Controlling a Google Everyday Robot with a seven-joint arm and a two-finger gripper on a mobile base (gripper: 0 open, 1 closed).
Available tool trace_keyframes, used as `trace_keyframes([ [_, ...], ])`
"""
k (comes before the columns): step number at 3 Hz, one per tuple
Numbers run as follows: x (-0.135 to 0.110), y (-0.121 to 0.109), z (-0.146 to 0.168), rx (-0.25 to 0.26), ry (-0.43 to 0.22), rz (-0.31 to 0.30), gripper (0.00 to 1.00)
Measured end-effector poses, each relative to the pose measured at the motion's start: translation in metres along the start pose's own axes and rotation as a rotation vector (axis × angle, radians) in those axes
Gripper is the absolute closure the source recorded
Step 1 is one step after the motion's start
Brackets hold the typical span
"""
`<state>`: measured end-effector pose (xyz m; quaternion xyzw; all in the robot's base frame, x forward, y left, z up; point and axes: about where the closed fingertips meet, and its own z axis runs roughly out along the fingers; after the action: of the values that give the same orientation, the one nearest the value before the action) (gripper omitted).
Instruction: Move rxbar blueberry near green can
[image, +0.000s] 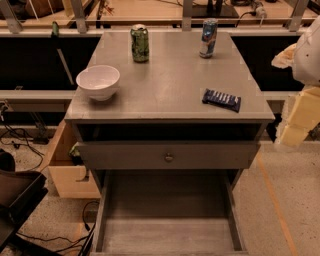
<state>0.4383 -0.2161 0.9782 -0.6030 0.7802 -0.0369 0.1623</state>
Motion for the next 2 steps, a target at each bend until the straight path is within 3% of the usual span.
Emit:
trace_keyframes([
  [1,0.0,0.0,0.0,0.0,0.0,0.0,0.0],
  [2,-0.002,-0.012,0.002,0.019,-0.058,0.014,0.0],
])
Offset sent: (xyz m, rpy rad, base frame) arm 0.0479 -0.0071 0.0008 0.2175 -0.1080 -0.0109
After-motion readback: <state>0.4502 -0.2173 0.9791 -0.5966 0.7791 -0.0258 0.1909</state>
